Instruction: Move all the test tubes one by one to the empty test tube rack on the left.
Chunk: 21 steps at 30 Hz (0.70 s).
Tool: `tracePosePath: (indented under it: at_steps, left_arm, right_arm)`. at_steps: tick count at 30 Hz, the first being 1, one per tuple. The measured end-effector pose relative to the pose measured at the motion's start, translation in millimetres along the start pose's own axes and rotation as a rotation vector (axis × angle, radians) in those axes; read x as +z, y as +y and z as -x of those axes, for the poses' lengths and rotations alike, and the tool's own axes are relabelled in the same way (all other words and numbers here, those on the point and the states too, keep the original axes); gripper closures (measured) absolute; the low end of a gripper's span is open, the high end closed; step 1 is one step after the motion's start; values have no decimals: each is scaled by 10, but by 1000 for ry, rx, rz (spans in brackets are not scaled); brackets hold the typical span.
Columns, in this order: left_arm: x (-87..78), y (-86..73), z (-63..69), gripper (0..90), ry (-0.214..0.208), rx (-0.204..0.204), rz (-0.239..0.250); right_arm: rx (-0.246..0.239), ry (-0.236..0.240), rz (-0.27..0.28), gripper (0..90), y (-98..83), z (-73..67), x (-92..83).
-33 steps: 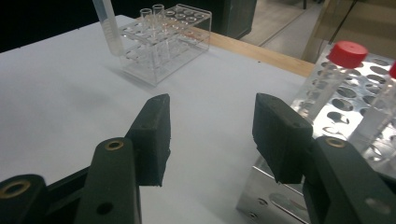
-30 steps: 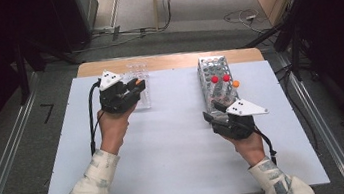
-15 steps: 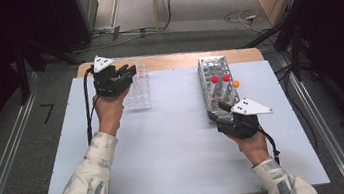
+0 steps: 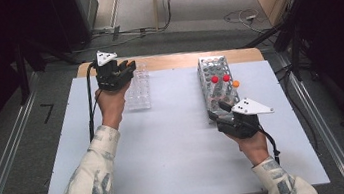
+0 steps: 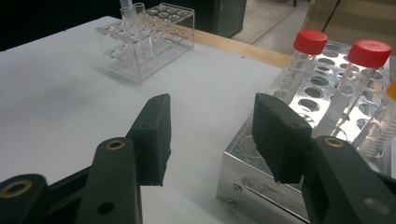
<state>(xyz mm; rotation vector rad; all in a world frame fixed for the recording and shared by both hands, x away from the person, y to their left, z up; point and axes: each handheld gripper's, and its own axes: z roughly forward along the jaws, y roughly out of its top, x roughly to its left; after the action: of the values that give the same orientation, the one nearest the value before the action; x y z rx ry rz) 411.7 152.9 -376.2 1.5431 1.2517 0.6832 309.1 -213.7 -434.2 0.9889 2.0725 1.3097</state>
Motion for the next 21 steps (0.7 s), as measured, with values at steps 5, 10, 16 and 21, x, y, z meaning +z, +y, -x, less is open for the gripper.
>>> tracePosePath:
  at_steps: [5,10,16,21]
  left_arm:
    - [57,-48,21,697,19,28,-26]
    - [94,-140,57,696,27,47,-39]
    - [158,-314,27,694,37,32,-69]
    - [163,-341,9,694,41,25,-62]
  right_arm:
    - [1,-3,1,459,-1,0,-3]
    - [0,-2,3,460,-1,3,-6]
    - [-2,1,-2,461,-5,-12,7]
    - [0,-2,-4,461,-6,-8,12]
